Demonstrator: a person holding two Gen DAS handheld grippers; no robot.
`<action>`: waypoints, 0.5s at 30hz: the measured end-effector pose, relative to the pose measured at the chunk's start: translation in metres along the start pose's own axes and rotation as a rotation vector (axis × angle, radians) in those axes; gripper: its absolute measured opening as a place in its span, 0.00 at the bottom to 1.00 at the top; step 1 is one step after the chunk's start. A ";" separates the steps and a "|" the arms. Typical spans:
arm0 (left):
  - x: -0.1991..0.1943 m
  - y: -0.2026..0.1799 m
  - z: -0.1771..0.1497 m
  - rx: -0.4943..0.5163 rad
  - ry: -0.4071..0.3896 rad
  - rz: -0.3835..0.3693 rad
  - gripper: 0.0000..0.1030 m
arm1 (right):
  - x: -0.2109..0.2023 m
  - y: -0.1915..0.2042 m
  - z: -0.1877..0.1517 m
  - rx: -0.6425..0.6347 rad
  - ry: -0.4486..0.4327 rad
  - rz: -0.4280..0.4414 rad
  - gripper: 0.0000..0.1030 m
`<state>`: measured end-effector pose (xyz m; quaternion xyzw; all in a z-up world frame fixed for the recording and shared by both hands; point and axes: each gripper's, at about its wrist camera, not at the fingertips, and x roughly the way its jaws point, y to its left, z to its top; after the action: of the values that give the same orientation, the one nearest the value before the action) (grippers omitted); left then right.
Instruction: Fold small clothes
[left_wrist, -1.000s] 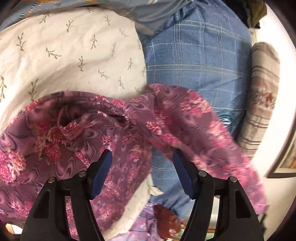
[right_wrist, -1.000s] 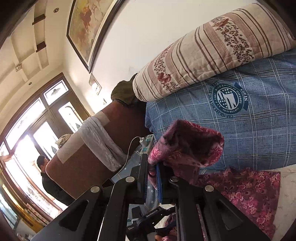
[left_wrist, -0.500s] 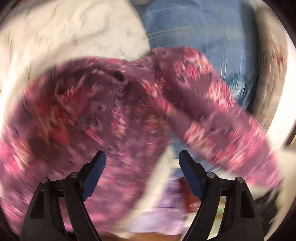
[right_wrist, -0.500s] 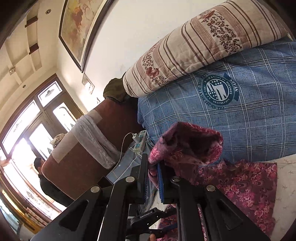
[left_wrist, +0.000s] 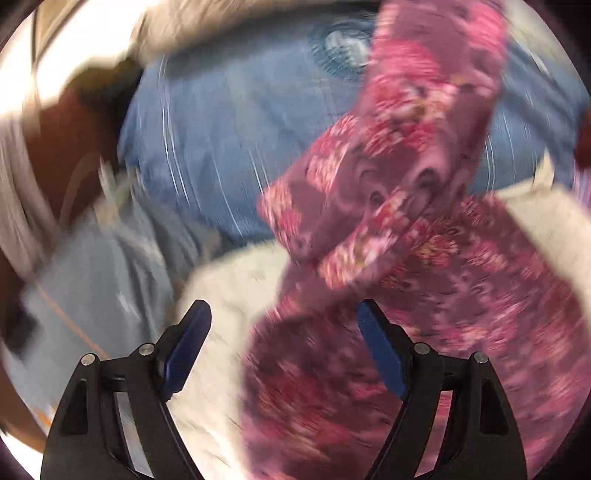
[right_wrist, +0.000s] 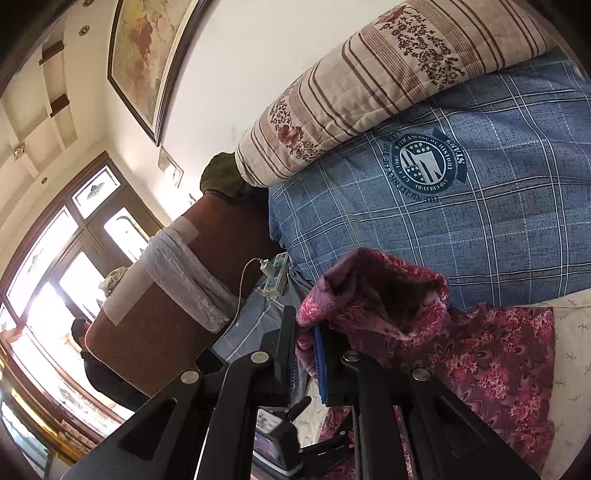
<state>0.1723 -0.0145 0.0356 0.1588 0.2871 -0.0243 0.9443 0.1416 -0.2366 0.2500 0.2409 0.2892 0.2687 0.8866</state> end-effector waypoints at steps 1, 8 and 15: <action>-0.005 -0.006 0.002 0.063 -0.073 0.054 0.80 | -0.001 -0.001 0.000 0.003 0.000 0.004 0.10; -0.004 -0.048 -0.010 0.400 -0.344 0.264 0.80 | -0.009 -0.018 -0.001 0.039 -0.009 -0.004 0.11; 0.023 -0.067 0.000 0.463 -0.260 0.184 0.44 | -0.017 -0.035 -0.004 0.067 -0.014 -0.023 0.11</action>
<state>0.1826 -0.0771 0.0037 0.3915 0.1347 -0.0236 0.9100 0.1388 -0.2722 0.2328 0.2690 0.2944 0.2470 0.8832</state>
